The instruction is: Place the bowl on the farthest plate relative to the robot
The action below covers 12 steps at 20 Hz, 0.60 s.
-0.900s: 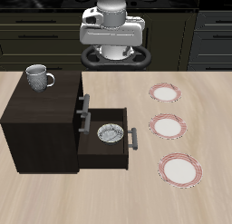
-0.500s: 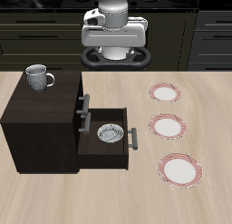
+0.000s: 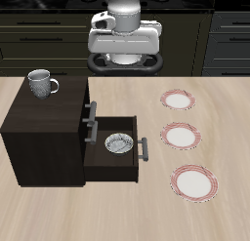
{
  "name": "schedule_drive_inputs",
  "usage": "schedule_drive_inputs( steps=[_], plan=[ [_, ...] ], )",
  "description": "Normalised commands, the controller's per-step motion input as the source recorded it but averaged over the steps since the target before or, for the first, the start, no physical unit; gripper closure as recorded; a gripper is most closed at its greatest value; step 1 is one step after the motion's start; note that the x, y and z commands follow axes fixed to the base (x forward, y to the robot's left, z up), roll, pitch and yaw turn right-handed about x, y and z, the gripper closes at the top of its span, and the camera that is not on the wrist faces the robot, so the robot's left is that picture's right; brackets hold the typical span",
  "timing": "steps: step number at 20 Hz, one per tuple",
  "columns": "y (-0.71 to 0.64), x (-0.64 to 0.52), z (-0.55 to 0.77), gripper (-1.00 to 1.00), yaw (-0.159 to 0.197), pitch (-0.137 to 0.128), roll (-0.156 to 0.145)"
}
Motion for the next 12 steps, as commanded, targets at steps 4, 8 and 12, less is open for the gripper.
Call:
schedule_drive_inputs(
  steps=[4, 8, 12],
  plan=[
    [-0.11, 0.42, 0.03, -1.00, -0.012, -0.047, -0.024],
    [-0.02, 0.28, 0.09, -1.00, -0.034, -0.015, 0.009],
    [-0.01, 0.24, 0.04, -1.00, -0.023, -0.031, 0.014]
  ],
)
